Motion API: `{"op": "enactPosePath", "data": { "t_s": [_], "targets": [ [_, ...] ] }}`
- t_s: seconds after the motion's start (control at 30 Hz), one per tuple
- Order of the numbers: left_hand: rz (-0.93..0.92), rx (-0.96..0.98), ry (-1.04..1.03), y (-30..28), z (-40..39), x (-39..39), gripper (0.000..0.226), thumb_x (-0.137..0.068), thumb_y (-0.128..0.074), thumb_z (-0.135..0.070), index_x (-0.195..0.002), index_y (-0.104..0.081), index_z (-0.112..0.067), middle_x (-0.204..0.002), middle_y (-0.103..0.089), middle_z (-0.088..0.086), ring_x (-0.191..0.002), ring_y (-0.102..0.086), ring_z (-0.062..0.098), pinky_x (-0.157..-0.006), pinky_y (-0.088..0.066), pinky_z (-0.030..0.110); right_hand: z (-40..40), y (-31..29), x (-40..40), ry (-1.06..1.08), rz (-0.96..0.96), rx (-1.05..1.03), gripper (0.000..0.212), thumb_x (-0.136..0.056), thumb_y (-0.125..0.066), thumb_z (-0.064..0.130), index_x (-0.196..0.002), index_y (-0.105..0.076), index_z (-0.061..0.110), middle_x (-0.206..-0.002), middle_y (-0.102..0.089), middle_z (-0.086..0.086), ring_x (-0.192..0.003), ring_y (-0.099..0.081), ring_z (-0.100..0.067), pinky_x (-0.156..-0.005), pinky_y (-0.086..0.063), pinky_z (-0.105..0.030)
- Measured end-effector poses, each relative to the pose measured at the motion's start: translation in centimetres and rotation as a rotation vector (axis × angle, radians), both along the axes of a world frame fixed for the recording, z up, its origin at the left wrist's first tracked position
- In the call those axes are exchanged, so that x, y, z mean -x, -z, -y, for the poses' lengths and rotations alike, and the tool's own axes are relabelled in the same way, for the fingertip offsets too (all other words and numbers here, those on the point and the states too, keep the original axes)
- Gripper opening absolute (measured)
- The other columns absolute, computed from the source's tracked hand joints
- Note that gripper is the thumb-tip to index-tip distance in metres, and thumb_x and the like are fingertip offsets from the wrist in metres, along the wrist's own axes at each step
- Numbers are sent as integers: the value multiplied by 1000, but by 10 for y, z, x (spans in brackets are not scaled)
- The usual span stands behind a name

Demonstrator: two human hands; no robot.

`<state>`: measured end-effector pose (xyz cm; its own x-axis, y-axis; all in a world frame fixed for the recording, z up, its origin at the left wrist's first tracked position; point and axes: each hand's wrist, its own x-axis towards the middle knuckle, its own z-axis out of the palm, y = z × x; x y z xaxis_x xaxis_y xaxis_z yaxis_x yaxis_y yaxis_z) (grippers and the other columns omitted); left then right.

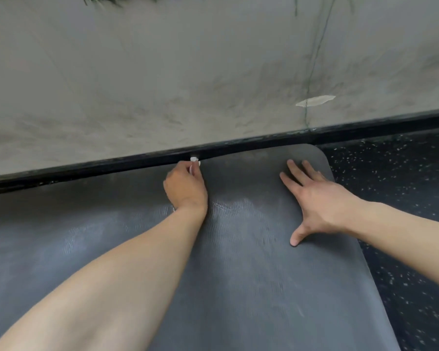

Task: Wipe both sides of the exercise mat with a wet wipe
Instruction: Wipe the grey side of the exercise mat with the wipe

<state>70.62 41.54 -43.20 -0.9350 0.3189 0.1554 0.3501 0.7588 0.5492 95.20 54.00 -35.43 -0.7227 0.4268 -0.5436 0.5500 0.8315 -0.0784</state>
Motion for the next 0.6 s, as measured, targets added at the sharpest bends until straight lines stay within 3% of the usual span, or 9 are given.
{"op": "enactPosePath", "data": {
  "t_s": [0.1, 0.27, 0.37, 0.43, 0.47, 0.57, 0.6],
  "targets": [
    [-23, 6, 44, 0, -7, -6, 20, -97, -61, -34, -93, -73, -19, -84, -73, 7, -85, -66, 33, -77, -48, 39, 0, 2, 6, -1, 29, -3, 167, -46, -85, 85, -167, 11, 19, -173, 25, -7, -161, 13, -35, -130, -12, -46],
    [-157, 89, 611, -4, -11, -13, 16, -94, -66, -36, -88, -72, -22, -79, -71, 0, -77, -64, 24, -69, -45, 33, 1, 1, 7, 3, 39, -4, 167, -47, -85, 84, -167, 12, 19, -172, 26, -7, -161, 14, -35, -129, -14, -47],
    [-188, 144, 506, -11, -18, 3, 28, -97, -58, -47, -89, -71, -24, -77, -71, -3, -75, -65, 24, -68, -47, 34, 1, 1, 4, 5, 23, -6, 166, -47, -83, 86, -167, 12, 21, -173, 25, -5, -161, 14, -33, -129, -14, -46],
    [-144, 76, 409, -11, -18, -12, 28, -98, -56, -46, -90, -71, -24, -77, -72, -2, -74, -66, 26, -64, -46, 32, 1, 0, 3, 0, 17, 0, 165, -48, -83, 86, -167, 12, 21, -173, 25, -5, -161, 15, -33, -129, -13, -45],
    [-126, 46, 500, -9, -19, -31, 23, -97, -58, -41, -89, -72, -24, -77, -72, -1, -74, -66, 26, -63, -44, 31, 1, 0, 2, 2, 16, 4, 165, -48, -83, 86, -167, 12, 21, -173, 25, -6, -161, 15, -33, -129, -12, -45],
    [-158, 132, 1024, -5, -12, -80, 12, -94, -65, -31, -89, -72, -23, -79, -71, -1, -73, -65, 24, -65, -45, 32, 1, 1, 2, 4, 6, 5, 165, -49, -83, 86, -167, 11, 20, -173, 25, -7, -161, 15, -33, -130, -10, -45],
    [-179, 160, 1029, -7, -14, -70, 13, -94, -65, -32, -88, -71, -22, -78, -71, 1, -73, -64, 26, -65, -41, 32, 0, 1, 1, 4, 0, 7, 165, -49, -82, 86, -167, 11, 20, -173, 24, -7, -161, 15, -33, -130, -10, -44]
  ]
}}
